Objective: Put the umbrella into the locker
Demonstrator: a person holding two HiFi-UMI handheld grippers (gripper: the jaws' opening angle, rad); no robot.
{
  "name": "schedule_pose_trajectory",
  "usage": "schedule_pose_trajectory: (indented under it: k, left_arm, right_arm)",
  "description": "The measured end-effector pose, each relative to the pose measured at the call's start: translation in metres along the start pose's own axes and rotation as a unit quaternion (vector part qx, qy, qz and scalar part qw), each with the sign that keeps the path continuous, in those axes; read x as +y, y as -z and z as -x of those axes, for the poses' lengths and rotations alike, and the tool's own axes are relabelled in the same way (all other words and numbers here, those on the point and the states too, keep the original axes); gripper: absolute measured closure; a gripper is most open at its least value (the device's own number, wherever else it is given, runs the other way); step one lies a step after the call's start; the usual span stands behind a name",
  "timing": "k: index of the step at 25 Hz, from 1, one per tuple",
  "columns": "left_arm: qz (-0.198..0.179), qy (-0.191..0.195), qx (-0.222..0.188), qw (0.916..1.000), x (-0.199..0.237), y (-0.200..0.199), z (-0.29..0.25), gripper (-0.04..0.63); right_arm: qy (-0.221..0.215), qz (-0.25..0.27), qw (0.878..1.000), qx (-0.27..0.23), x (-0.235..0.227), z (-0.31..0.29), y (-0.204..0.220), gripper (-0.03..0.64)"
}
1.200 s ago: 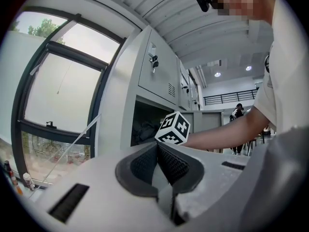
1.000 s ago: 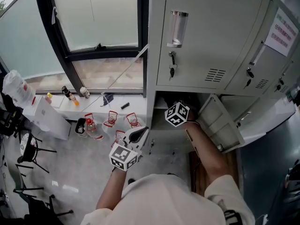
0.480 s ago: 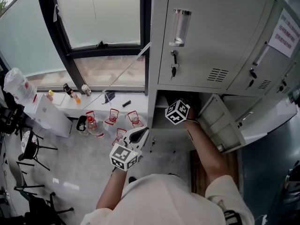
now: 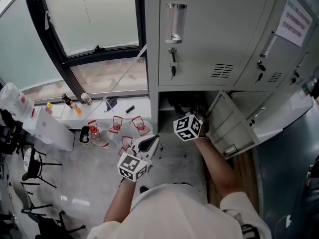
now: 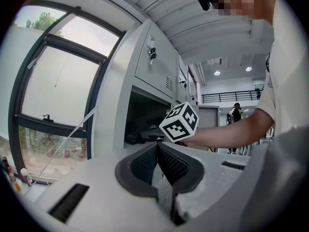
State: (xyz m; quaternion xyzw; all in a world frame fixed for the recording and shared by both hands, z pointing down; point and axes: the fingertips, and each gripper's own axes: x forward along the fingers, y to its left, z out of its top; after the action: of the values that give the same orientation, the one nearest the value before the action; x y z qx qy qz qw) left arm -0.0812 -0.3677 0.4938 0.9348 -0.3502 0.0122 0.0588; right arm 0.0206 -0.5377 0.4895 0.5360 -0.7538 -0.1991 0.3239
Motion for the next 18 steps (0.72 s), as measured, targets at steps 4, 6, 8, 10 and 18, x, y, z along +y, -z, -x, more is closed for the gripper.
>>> schedule_pose_trajectory:
  k: [4, 6, 8, 10, 18]
  left_arm:
    - [0.002, 0.01, 0.003, 0.9999, -0.004, 0.004, -0.002, 0.591]
    - [0.002, 0.015, 0.005, 0.9999, -0.007, 0.005, -0.002, 0.591]
    - [0.005, 0.017, 0.006, 0.9998, -0.01, 0.007, -0.001, 0.591]
    - [0.007, 0.017, 0.007, 0.9998, -0.011, 0.01, 0.001, 0.591]
    - [0.017, 0.003, 0.007, 0.9998, -0.006, 0.016, 0.015, 0.591]
  right_arm:
    - [0.018, -0.088, 0.996, -0.004, -0.001, 0.024, 0.014, 0.354]
    - [0.036, -0.102, 0.994, 0.004, -0.003, 0.029, 0.025, 0.356]
    - [0.049, -0.125, 0.991, 0.013, -0.004, 0.034, 0.037, 0.357]
    - [0.058, -0.152, 0.986, 0.025, -0.003, 0.037, 0.049, 0.361]
    - [0.09, -0.265, 0.958, 0.059, -0.005, 0.034, 0.084, 0.408]
